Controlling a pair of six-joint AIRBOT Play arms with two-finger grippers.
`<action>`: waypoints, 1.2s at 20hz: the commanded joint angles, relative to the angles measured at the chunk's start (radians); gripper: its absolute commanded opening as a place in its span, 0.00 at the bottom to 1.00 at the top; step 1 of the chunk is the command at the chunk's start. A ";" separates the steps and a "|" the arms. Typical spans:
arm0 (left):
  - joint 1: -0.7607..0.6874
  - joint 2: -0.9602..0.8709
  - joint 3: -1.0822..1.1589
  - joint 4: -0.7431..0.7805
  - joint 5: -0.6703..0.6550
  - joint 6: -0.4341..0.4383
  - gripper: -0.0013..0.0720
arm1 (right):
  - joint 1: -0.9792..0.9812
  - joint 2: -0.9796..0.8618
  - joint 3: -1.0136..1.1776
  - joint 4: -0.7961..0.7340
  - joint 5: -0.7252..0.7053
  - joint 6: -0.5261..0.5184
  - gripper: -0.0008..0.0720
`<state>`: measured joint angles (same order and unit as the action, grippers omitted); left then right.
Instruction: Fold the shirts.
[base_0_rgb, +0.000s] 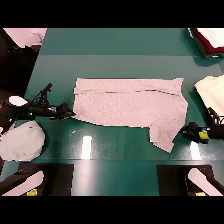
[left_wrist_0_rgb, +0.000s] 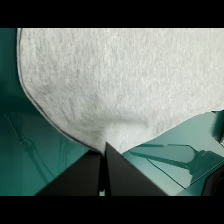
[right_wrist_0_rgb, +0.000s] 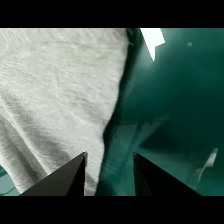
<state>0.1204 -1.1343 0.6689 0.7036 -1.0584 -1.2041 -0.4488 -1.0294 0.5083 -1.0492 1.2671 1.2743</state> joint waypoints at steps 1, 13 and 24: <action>0.000 0.001 0.002 0.000 -0.001 0.001 0.05 | 0.072 0.000 -0.029 0.011 -0.089 0.001 0.47; 0.000 0.023 0.002 0.150 -0.118 0.005 0.05 | 0.154 0.080 0.021 -0.085 0.008 0.004 0.02; 0.000 0.285 -0.131 0.311 -0.351 -0.073 0.05 | 0.154 0.523 0.042 -0.434 0.295 0.019 0.02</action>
<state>0.1200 -0.8845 0.5606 1.0428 -1.3479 -1.2472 -0.2958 -0.5983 0.5526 -1.4597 1.5333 1.2919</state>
